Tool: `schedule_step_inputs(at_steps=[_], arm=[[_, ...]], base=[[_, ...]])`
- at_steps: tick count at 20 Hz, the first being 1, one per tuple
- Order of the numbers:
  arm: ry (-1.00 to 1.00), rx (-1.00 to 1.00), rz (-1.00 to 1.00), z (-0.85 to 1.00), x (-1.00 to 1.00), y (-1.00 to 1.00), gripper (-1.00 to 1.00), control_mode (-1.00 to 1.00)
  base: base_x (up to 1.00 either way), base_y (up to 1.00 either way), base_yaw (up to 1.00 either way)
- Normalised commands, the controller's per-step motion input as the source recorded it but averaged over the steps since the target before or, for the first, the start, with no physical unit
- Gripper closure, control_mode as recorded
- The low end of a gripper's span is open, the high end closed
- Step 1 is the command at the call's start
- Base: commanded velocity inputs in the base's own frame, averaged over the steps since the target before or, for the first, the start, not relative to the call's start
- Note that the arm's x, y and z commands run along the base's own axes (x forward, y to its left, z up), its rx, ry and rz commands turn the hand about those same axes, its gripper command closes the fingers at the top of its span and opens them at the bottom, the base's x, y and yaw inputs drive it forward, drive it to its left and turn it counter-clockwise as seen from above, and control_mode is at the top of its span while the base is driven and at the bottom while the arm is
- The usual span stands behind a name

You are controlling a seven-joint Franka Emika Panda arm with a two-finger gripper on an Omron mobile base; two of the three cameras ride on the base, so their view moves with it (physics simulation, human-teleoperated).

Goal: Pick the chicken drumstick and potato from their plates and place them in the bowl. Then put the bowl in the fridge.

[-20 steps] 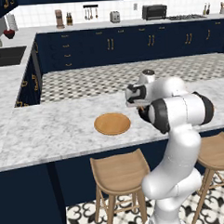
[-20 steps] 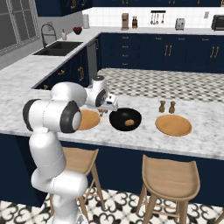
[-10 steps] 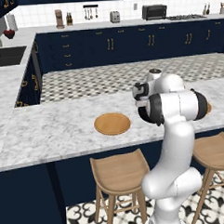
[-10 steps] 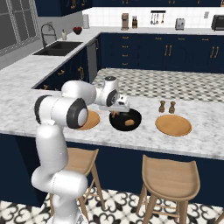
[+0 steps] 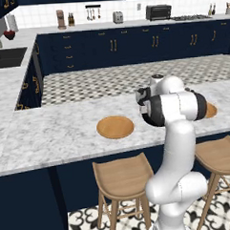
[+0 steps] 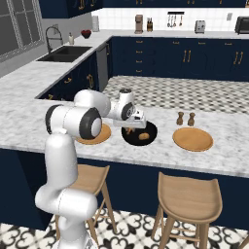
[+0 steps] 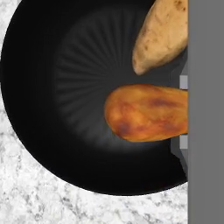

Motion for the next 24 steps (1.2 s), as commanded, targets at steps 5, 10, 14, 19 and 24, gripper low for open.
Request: schedule_step_inputs(at_steps=[5,10,14,19,24], arm=[[-0.02,0.0,0.0,0.0,-0.04,0.0,-1.0,-1.0],[-0.1,0.06,-0.17,0.49,-0.54,0.0,-1.0,-1.0],[0.05,0.06,-0.66,0.16,-0.56,-0.19,-1.0,-1.0],[0.08,0.04,-0.77,0.0,-0.38,-0.25,-1.0,-1.0],[-0.04,0.17,-0.59,0.0,-0.33,-0.34,-1.0,-1.0]], base=[[0.0,0.0,0.0],[0.0,0.0,0.0],[0.0,0.0,0.0],[0.0,0.0,0.0],[0.0,0.0,0.0]])
